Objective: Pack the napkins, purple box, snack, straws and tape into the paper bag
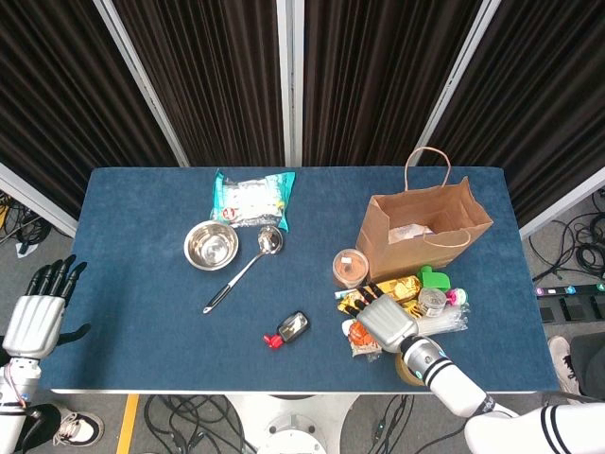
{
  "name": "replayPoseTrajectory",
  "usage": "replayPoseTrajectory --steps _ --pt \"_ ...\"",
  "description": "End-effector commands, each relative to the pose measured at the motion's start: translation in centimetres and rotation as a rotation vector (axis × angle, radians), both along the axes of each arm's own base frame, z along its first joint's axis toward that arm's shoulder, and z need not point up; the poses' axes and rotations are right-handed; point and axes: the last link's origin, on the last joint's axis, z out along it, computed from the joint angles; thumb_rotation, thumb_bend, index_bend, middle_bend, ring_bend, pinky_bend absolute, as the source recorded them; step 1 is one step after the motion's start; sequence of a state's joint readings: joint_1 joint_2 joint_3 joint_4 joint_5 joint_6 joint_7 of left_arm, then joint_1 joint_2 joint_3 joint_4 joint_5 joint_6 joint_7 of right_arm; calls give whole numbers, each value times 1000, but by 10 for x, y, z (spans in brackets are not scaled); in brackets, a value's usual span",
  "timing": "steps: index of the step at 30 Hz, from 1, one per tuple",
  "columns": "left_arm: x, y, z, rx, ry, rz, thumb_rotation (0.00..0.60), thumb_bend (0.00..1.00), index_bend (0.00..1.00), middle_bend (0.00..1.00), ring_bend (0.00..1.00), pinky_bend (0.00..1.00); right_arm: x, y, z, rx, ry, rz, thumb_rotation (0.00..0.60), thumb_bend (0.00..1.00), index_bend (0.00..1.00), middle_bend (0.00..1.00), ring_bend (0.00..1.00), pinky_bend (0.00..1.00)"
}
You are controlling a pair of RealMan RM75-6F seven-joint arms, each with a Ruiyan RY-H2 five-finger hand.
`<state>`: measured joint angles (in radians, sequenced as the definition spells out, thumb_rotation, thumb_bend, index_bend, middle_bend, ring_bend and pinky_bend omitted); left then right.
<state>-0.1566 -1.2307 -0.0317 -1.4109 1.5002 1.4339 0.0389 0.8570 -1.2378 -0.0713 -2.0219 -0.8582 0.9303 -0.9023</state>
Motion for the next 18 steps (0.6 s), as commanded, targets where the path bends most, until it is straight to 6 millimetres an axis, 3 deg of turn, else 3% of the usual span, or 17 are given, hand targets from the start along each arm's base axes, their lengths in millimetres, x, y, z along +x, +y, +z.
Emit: replayPoseTrajectory --steps 1,11,18 --pt "-2 -1 -1 -5 4 4 600 126 55 7 0 106 -1 0 -2 -2 12 1 600 0 227 235 8 49" --pt "-7 -4 -9 -32 7 19 600 138 55 7 0 106 -5 -1 -8 -24 22 -13 600 0 320 308 91 73" --pt "-11 -7 -13 -42 3 33 600 147 56 7 0 106 -6 -3 -11 -49 7 -4 600 0 481 409 219 218"
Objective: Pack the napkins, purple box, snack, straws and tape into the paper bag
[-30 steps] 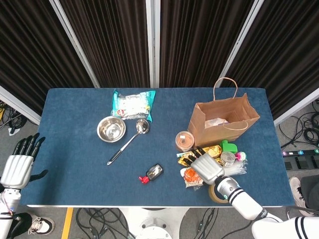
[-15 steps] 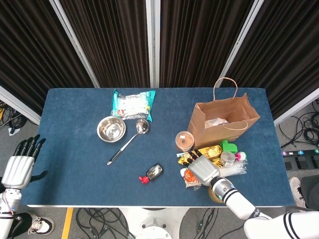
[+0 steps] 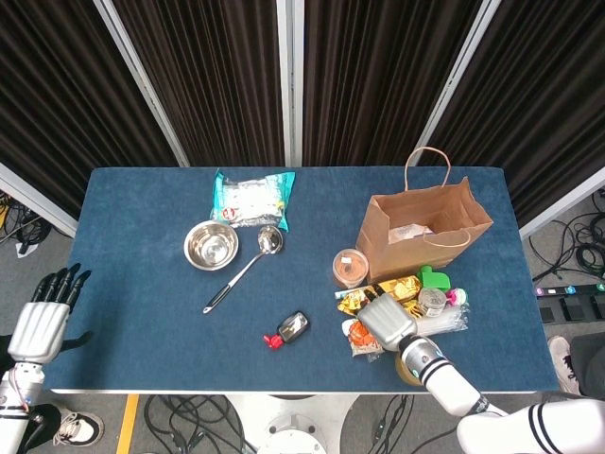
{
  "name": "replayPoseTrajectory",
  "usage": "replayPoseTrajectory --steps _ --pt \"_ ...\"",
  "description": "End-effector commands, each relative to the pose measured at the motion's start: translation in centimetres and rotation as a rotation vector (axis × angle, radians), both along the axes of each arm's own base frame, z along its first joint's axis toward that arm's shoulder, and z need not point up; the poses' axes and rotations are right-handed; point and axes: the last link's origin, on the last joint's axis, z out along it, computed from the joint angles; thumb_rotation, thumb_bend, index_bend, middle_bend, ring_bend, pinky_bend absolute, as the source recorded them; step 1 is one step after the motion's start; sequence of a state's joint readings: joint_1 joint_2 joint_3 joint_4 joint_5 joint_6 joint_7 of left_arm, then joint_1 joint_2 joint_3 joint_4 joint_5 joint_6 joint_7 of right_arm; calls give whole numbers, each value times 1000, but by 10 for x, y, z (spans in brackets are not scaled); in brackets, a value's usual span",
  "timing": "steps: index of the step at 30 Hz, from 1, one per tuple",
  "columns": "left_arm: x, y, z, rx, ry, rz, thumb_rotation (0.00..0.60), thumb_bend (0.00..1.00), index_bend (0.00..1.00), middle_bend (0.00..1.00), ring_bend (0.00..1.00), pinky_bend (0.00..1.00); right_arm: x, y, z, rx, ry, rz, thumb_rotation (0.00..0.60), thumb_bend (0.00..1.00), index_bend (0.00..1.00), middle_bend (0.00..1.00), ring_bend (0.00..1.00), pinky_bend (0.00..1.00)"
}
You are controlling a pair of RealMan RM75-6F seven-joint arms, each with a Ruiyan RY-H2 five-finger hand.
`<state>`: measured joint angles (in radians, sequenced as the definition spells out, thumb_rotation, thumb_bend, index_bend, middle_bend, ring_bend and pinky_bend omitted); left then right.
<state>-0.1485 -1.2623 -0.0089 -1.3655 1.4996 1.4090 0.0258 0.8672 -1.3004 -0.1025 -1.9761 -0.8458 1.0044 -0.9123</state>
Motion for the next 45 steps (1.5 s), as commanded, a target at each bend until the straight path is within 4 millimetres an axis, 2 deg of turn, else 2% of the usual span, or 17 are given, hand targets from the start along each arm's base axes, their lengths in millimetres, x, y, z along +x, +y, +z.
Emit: replayPoseTrajectory --steps 1,12,18,21,28,33,36,39,45 --pt "-1 0 0 -1 -2 3 600 147 56 7 0 106 -1 -1 -1 -13 -9 1 600 0 496 420 233 238" --pt "1 2 3 18 -12 -11 600 146 55 7 0 106 3 -5 -1 -86 -71 48 600 177 685 563 390 419" --pt "5 2 3 13 -25 -23 600 146 56 7 0 106 24 -9 18 -144 -171 88 600 238 736 605 428 455" --pt "7 3 2 10 -31 -29 600 145 56 7 0 106 46 -11 37 -191 -251 131 600 246 739 609 433 462" --pt "12 2 1 -3 -33 -43 600 146 55 7 0 106 108 -20 101 -365 -529 275 600 256 741 609 441 473" --pt "15 1 -1 -10 -36 -55 600 145 55 7 0 106 125 -32 144 -570 -645 397 600 256 741 607 441 473" --pt "16 2 -3 -16 -38 -61 600 146 55 7 0 106 123 -43 168 -718 -649 440 600 258 742 610 441 473" --pt "18 2 -5 -24 -42 -66 600 146 55 7 0 106 109 -57 187 -844 -565 425 600 258 743 614 441 473" --pt "18 0 -10 -41 -41 -70 600 145 56 7 0 106 56 -80 194 -931 -382 297 600 258 743 607 441 473"
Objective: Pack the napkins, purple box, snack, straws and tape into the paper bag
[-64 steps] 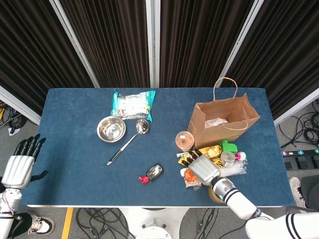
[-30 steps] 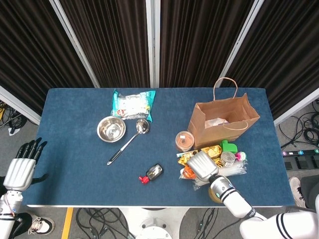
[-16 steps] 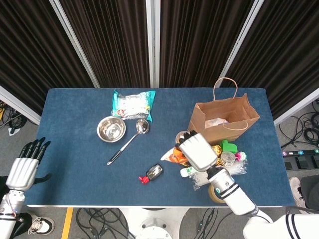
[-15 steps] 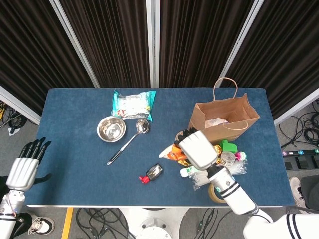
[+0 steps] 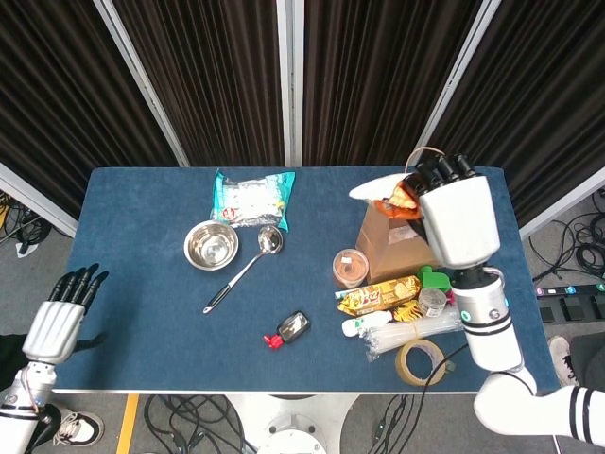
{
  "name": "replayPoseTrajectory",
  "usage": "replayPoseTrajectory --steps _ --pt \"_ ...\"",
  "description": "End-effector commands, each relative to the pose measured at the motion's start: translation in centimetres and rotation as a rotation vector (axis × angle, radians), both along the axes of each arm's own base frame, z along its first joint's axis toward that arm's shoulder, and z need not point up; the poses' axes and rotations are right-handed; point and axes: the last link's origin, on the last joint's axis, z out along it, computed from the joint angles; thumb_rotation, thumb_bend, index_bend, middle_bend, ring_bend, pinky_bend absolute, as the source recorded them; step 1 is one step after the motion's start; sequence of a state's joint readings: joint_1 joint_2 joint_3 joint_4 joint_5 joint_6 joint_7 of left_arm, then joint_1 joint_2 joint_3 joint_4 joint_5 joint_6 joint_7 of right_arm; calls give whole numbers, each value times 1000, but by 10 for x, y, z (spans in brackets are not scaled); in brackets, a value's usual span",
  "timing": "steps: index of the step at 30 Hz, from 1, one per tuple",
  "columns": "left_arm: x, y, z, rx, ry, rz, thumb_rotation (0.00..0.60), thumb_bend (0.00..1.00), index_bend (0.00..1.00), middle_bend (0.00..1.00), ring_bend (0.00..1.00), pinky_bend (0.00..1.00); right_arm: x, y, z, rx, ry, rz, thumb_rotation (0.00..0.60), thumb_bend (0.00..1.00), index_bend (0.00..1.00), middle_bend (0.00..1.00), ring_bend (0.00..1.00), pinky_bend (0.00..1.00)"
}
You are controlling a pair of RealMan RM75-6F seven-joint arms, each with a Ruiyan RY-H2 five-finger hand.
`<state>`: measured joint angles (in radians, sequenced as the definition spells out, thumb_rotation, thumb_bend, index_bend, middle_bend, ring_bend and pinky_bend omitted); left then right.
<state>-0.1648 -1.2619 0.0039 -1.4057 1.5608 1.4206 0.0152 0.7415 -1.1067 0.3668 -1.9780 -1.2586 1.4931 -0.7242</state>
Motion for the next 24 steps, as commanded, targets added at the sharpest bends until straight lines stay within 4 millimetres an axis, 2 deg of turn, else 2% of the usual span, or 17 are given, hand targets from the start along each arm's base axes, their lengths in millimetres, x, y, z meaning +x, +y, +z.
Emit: replayPoseTrajectory --steps 1,4,8,12,17,20,22,24 --pt "-1 -1 -1 -6 8 2 600 145 56 7 0 106 -47 -19 5 -48 85 -160 600 258 745 606 440 473" --pt "-1 -1 -2 -11 12 5 600 145 56 7 0 106 -74 -28 -2 -29 116 -239 600 259 747 605 440 473" --pt "-1 -1 -1 -11 20 6 600 146 55 7 0 106 -97 -35 -10 6 118 -295 600 260 747 604 440 472" --pt "-1 0 -2 -10 21 11 600 150 56 7 0 106 -111 -38 -18 53 131 -322 600 260 740 596 440 472" --pt "-2 -1 -4 -16 26 13 600 154 56 7 0 106 -117 -41 -27 91 127 -334 600 242 722 582 440 466" --pt "-3 -1 -4 -13 26 21 600 155 55 7 0 106 -116 -41 -29 123 121 -339 600 144 634 534 409 420" --pt "-4 -1 -3 -11 25 23 600 155 55 7 0 106 -114 -40 -29 146 109 -337 600 54 516 464 336 352" --pt "-5 0 -2 -10 21 24 600 155 56 7 0 106 -112 -39 -28 164 93 -331 600 7 396 411 262 271"
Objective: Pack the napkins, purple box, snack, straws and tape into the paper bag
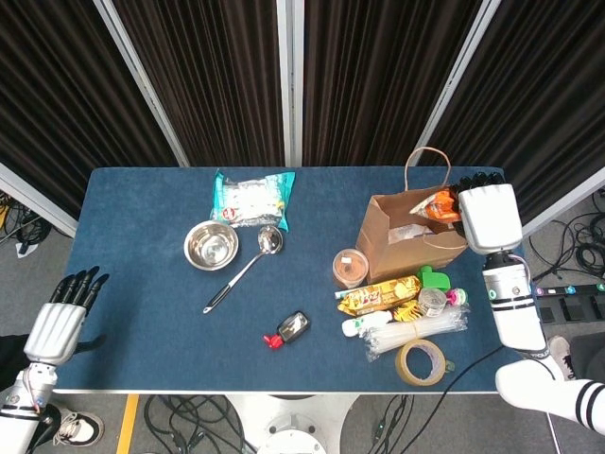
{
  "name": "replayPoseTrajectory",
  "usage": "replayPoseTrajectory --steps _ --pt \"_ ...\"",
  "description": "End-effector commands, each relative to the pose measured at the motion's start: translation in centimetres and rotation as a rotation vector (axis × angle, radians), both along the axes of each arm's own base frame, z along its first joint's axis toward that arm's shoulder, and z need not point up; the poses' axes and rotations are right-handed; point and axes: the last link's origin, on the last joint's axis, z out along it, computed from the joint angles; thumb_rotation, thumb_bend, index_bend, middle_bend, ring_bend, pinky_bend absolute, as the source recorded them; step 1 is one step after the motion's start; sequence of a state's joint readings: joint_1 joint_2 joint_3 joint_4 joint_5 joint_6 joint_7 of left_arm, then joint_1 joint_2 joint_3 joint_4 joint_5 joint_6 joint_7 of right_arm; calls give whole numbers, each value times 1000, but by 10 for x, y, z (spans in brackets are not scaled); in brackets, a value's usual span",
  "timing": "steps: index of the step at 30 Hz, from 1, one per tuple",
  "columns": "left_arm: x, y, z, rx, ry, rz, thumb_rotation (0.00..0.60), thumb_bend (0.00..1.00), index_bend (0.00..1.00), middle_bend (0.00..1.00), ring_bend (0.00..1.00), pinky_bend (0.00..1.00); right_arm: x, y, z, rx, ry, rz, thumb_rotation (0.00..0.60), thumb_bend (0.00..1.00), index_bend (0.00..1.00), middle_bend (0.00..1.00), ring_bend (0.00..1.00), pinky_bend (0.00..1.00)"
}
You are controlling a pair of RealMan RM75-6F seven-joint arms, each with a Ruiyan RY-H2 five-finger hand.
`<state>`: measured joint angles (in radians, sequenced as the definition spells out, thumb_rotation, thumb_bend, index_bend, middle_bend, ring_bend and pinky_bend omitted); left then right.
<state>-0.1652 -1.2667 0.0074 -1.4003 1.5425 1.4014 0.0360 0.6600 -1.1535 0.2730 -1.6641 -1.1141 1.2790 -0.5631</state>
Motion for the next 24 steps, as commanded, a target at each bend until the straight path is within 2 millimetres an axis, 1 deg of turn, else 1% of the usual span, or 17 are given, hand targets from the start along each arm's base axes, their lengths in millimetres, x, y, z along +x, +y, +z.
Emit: replayPoseTrajectory --steps 1,4,7,10,13,15,17,19,21,24 --pt "0 0 0 1 -3 1 600 155 56 7 0 106 4 1 3 20 -28 6 600 0 345 392 228 231" --pt "0 0 0 1 -6 -1 600 156 55 7 0 106 7 2 7 11 -50 30 600 0 294 367 196 187" --pt "0 1 1 2 -7 -5 600 155 55 7 0 106 12 4 12 -7 -67 57 600 0 292 367 196 185" --pt "1 2 1 4 -9 -7 600 155 55 7 0 106 25 9 23 -50 -119 124 600 0 292 368 202 184" --pt "1 2 2 7 -9 -7 600 155 55 7 0 106 48 20 42 -132 -213 232 600 1 293 372 207 182" --pt "1 1 3 11 -10 -6 600 156 56 7 0 106 68 33 57 -208 -304 343 600 8 294 378 207 187" --pt "1 1 3 11 -11 -4 600 156 56 7 0 106 83 48 66 -247 -383 444 600 21 299 385 207 193" --pt "1 2 3 11 -11 -5 600 155 56 7 0 106 93 60 64 -224 -431 511 600 35 303 388 208 198" --pt "2 2 2 10 -13 -8 600 155 56 7 0 106 99 73 49 -117 -438 552 600 37 304 389 208 202" --pt "4 3 0 6 -13 -14 600 155 56 7 0 106 96 95 20 108 -398 541 600 34 312 395 210 208"
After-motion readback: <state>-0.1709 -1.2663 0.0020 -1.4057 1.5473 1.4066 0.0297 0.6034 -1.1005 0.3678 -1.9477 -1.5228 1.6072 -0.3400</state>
